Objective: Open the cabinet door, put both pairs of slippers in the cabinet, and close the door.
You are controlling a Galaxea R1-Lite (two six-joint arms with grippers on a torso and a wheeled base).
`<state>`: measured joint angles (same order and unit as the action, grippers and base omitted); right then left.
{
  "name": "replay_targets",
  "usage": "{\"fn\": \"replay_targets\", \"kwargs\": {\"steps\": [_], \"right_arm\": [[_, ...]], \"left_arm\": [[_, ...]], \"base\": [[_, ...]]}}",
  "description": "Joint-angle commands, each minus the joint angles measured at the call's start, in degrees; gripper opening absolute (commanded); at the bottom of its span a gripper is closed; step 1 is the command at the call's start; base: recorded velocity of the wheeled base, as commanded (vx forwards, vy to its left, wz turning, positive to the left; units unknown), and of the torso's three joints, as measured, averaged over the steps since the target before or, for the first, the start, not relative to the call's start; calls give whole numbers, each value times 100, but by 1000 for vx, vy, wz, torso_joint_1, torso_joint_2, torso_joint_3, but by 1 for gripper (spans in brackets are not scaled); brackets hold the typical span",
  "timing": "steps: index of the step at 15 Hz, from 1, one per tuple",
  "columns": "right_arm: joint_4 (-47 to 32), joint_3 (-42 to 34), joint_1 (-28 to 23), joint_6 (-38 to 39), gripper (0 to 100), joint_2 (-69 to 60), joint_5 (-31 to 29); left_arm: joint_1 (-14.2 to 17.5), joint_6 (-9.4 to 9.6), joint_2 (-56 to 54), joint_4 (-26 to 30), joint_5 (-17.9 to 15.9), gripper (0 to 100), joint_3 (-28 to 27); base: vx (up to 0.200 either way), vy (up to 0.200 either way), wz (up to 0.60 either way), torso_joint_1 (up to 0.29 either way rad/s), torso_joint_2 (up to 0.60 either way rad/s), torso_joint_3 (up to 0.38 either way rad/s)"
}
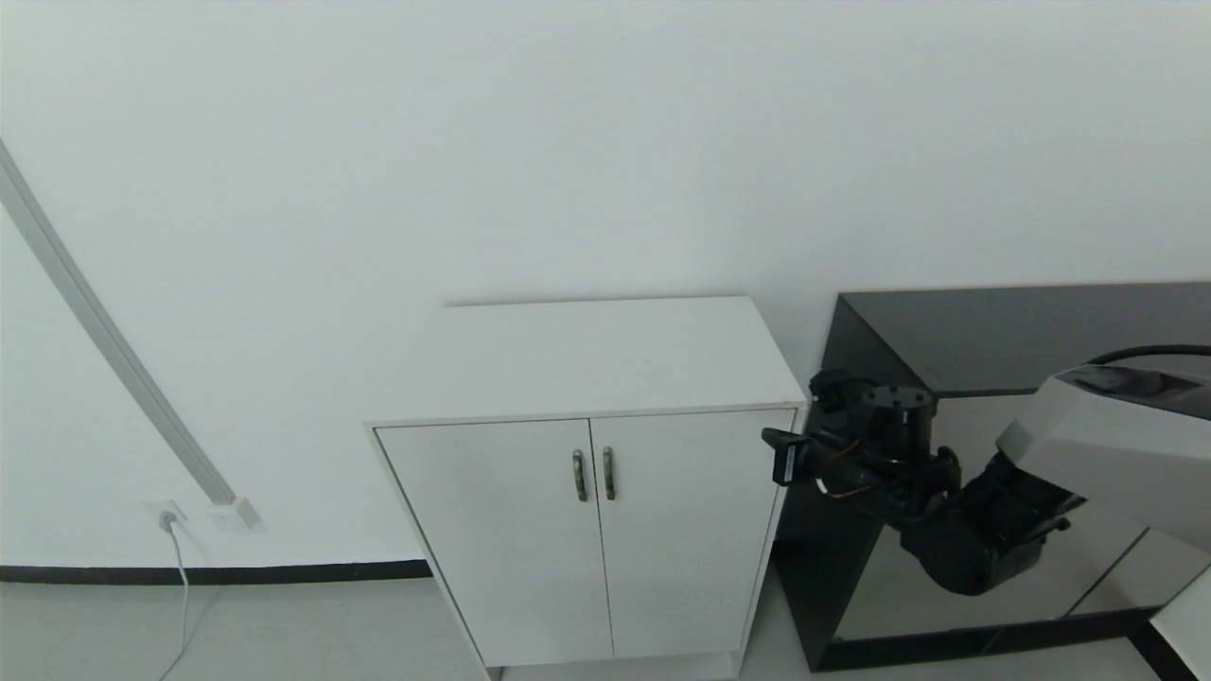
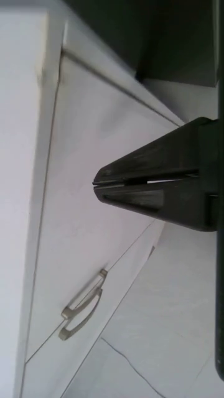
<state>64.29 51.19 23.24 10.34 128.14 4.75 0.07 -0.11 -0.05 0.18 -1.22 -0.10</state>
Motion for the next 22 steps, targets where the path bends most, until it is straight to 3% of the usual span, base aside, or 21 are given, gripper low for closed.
{"fn": "replay_targets", "kwargs": {"steps": [1, 3, 12, 16, 18, 21, 22], "right_arm": [[233, -724, -74, -23, 0, -711, -133], [479, -1647, -293, -190, 0, -1476, -168], [444, -4275, -1436, -814, 0, -4130, -414], [435, -4961, -1462, -893, 0, -4780, -414], [-48, -5119, -1480, -902, 0, -5448, -405], [-1367, -5119, -1480, -911, 0, -6591, -405], [-1367, -5119, -1480, -911, 0, -6591, -405]], "left_arm": [[1, 2, 14, -1, -1, 0, 1], [1, -7, 5, -1, -1, 0, 1], [1, -7, 5, -1, -1, 0, 1], [1, -7, 5, -1, -1, 0, 1], [1, -7, 14, -1, -1, 0, 1], [1, -7, 14, -1, 8, 0, 1], [1, -7, 14, -1, 8, 0, 1]], "base": [[0, 0, 0, 0, 0, 0], [0, 0, 0, 0, 0, 0], [0, 0, 0, 0, 0, 0], [0, 0, 0, 0, 0, 0], [0, 0, 0, 0, 0, 0], [0, 0, 0, 0, 0, 0], [0, 0, 0, 0, 0, 0]]}}
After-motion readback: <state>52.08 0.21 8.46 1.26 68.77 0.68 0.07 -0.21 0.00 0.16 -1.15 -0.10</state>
